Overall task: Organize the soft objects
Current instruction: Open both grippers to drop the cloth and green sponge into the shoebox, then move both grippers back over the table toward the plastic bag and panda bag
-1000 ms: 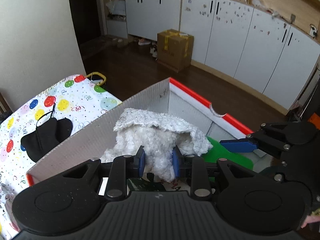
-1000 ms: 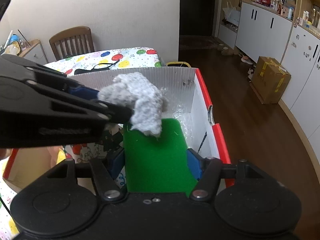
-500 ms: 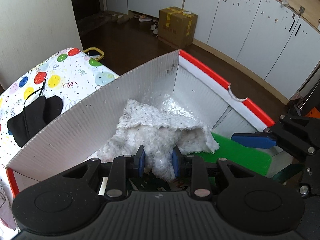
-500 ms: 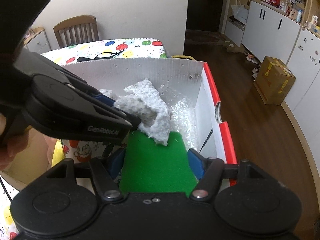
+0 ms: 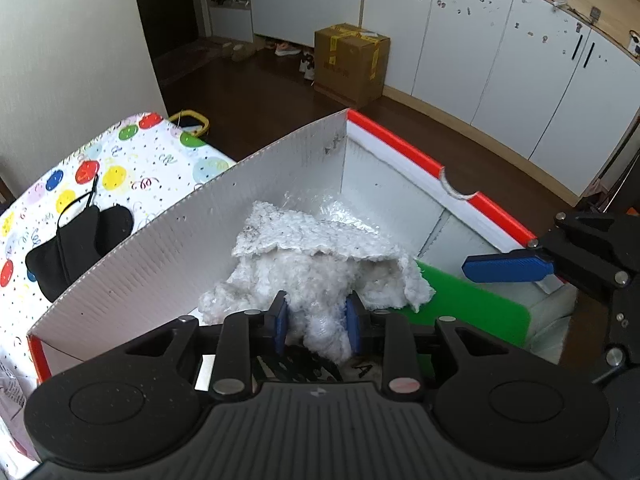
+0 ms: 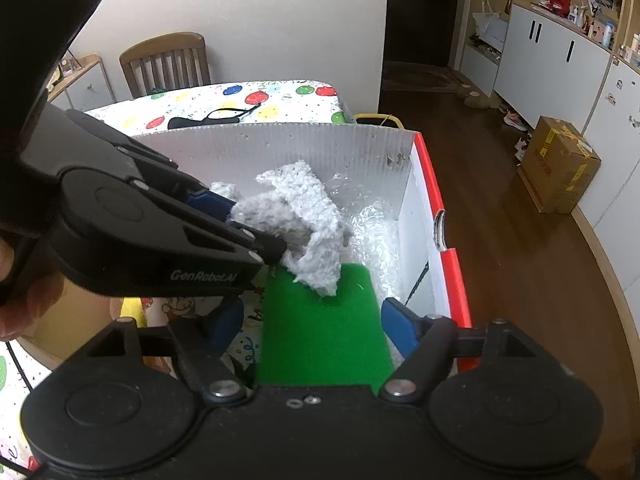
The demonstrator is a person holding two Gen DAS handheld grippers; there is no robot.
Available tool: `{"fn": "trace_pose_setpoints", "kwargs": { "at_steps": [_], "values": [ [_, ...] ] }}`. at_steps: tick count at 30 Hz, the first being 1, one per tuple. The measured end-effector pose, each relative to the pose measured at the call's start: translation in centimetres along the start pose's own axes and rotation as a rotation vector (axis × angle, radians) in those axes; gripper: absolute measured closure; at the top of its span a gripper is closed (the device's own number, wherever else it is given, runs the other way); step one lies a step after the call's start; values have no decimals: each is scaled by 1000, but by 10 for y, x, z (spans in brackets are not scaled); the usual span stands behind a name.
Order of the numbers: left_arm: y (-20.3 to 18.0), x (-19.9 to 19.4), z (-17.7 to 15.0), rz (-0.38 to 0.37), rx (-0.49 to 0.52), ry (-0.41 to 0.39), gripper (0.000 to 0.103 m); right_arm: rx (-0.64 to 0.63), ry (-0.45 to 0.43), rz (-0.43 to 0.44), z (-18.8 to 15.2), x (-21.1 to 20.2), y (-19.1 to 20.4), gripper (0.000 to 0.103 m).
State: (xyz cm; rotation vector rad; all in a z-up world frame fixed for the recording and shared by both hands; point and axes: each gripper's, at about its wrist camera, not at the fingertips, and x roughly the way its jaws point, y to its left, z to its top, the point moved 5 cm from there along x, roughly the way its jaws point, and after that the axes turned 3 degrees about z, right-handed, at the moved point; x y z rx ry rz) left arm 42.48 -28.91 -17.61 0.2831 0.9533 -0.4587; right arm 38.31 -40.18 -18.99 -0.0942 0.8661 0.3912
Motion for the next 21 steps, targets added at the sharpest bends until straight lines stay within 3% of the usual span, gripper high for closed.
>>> {"fn": "trace_pose_setpoints", "kwargs": {
  "at_steps": [3,6,7,14,21],
  "values": [
    [-3,-6,-1,5,11,-14,70,4,-6,3,0,-4,-1,24],
    [-4,-10,-2,-3,4,-23,44,10,-9,12,0,-7,-2,23],
    [-3,-12,-2,-10,-3,-32,42,12,-10,15,0,-8,-2,23],
    [0,-34,-2,-26,-46,-80,42,26,-36,36,4,-23,-5,21],
    [7,-77,-6,-23,-59,-178,41,44,-103,72,12,-50,1,18]
  ]
}}
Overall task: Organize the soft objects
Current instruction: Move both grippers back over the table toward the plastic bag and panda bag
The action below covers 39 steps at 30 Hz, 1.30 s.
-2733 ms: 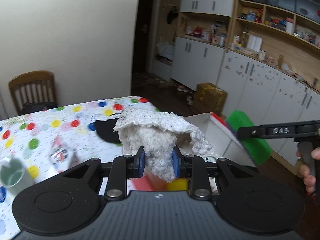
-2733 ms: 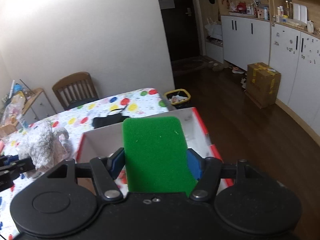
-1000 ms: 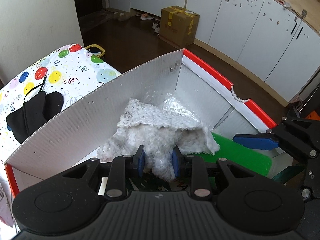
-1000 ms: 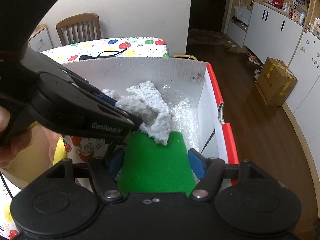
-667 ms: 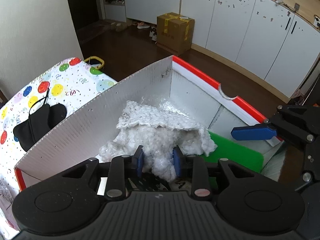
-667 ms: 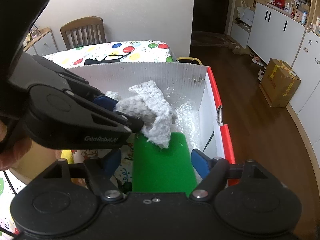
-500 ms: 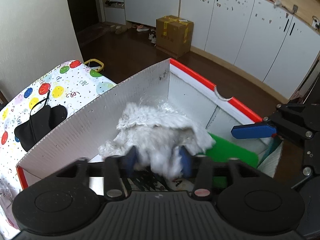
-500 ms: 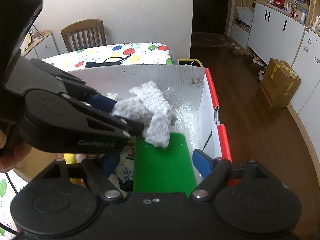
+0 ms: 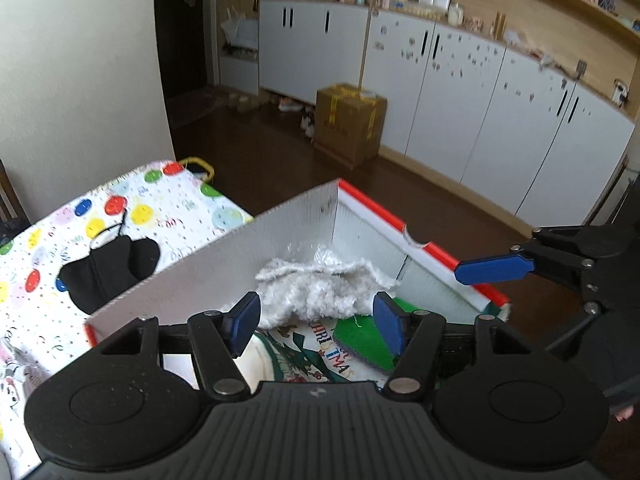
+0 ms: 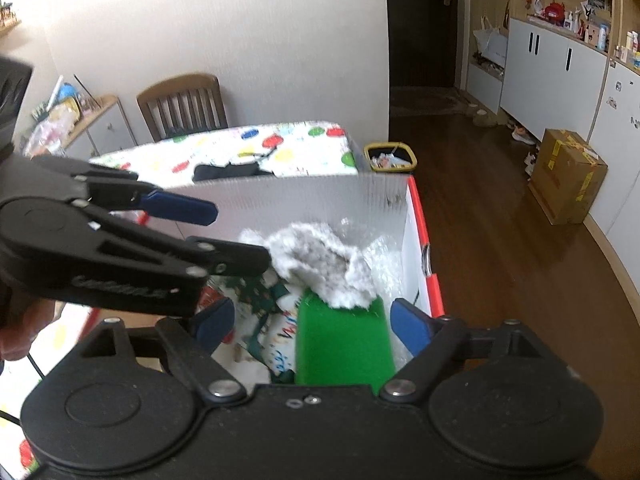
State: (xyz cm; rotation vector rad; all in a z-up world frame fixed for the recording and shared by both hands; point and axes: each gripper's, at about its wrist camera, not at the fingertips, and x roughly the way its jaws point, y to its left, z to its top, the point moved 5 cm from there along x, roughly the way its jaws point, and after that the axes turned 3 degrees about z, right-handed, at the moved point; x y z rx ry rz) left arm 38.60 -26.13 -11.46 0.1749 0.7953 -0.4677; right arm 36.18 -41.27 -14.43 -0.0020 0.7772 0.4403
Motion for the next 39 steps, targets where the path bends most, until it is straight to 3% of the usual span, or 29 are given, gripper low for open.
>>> {"fn": "trace_pose_setpoints", "kwargs": {
  "at_steps": [4,18,20,26,34,39],
  "values": [
    [9,-28,-2,12,-26,-48,34,5,-31,25,6,-13,11,16],
    [79,-113,-45,116,-156,-159,26,-1,-92,100,24,-28,81,6],
    [91,-122,-54,135,-174,-158,21,-2,-97,116,27,-26,95,5],
    [130,-147,-80,160,-236,-172,21,-10,-103,152,34,-14,137,3],
    [189,-177,-114,196,-331,-173,4,-38,-87,184,42,10,194,3],
    [227,-195,-135,215,-376,-198,3,-68,-69,195,48,31,229,3]
  ]
}}
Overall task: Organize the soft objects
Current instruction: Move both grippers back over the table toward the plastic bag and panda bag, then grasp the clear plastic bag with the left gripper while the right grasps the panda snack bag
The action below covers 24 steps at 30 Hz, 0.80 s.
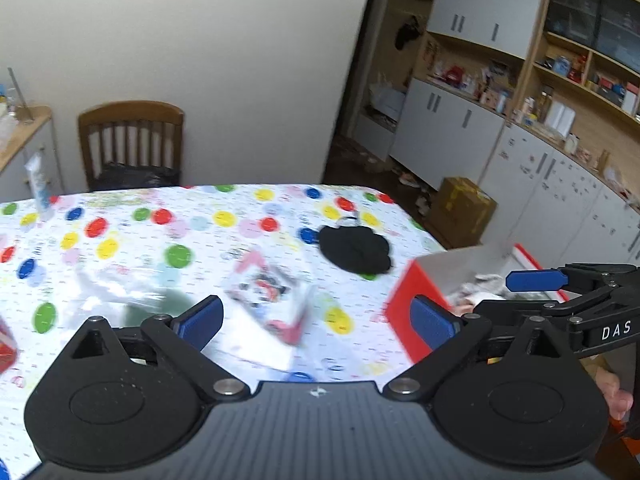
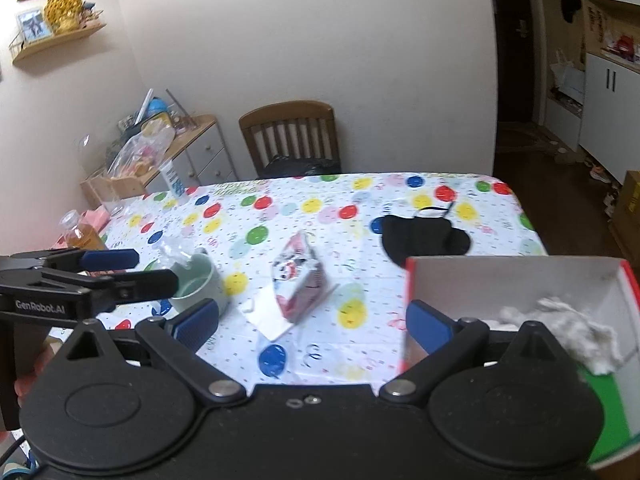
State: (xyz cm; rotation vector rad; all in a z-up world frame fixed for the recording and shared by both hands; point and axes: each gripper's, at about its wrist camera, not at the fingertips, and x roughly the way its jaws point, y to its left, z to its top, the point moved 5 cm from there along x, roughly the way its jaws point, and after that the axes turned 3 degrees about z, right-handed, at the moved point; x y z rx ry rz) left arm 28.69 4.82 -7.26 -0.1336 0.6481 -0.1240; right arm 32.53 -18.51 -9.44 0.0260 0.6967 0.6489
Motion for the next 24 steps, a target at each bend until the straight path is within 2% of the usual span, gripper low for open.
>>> {"fn": "trace_pose_setpoints", "kwargs": {
  "at_steps": [4,9,15,24],
  "values": [
    [33,-6,-2,42,-19,-26,2,-12,17,5,5,27,18,3],
    [87,-2,-7,89,-98,-22,2,-28,29,1,14,60,34,3],
    [146,2,-9,219,-139,-62,2,-39,51,-29,23,101,40,3],
    [206,38,-32,314,-151,12,2,-79,125,-74,24,155,43,3]
  ]
}}
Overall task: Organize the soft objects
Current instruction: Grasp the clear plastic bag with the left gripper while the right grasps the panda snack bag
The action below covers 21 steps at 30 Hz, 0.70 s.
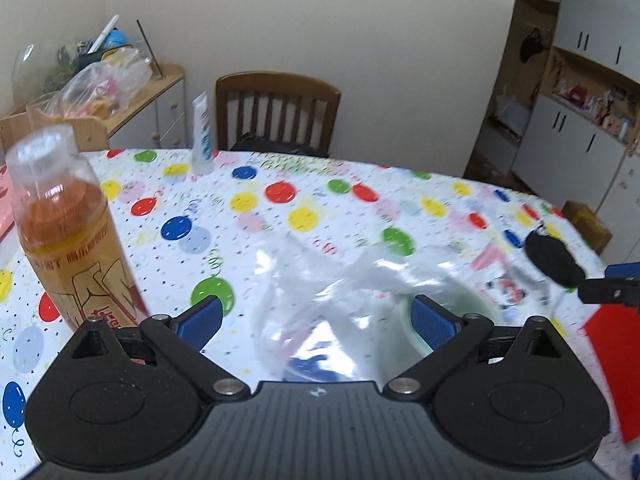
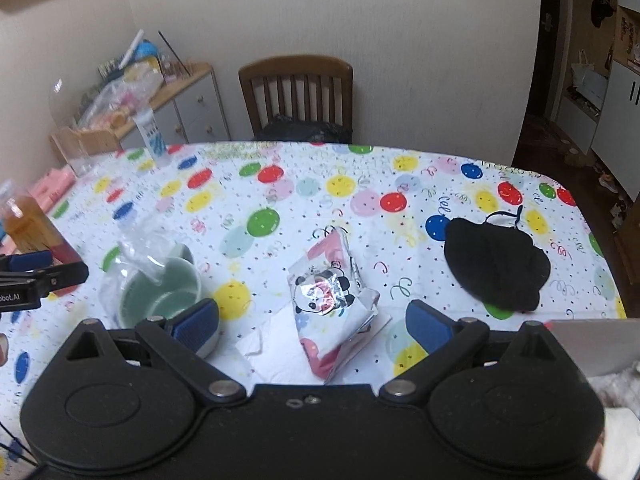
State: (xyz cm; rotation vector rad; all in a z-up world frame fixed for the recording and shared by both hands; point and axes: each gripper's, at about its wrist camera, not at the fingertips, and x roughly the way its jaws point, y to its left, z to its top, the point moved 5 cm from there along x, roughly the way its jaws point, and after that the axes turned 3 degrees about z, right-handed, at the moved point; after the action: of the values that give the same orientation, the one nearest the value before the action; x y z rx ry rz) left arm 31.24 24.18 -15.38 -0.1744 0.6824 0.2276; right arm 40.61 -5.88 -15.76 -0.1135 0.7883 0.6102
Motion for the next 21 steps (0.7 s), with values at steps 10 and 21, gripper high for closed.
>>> {"fn": "trace_pose_setpoints", "kwargs": {
  "at_steps": [10,21],
  "values": [
    [11,41,-10,1,31,55,2,-24,52,-68,10,48,-7,3],
    [1,69,-10,-24,68,79,3,-44,129,-78,12,97,-16,5]
  ]
}}
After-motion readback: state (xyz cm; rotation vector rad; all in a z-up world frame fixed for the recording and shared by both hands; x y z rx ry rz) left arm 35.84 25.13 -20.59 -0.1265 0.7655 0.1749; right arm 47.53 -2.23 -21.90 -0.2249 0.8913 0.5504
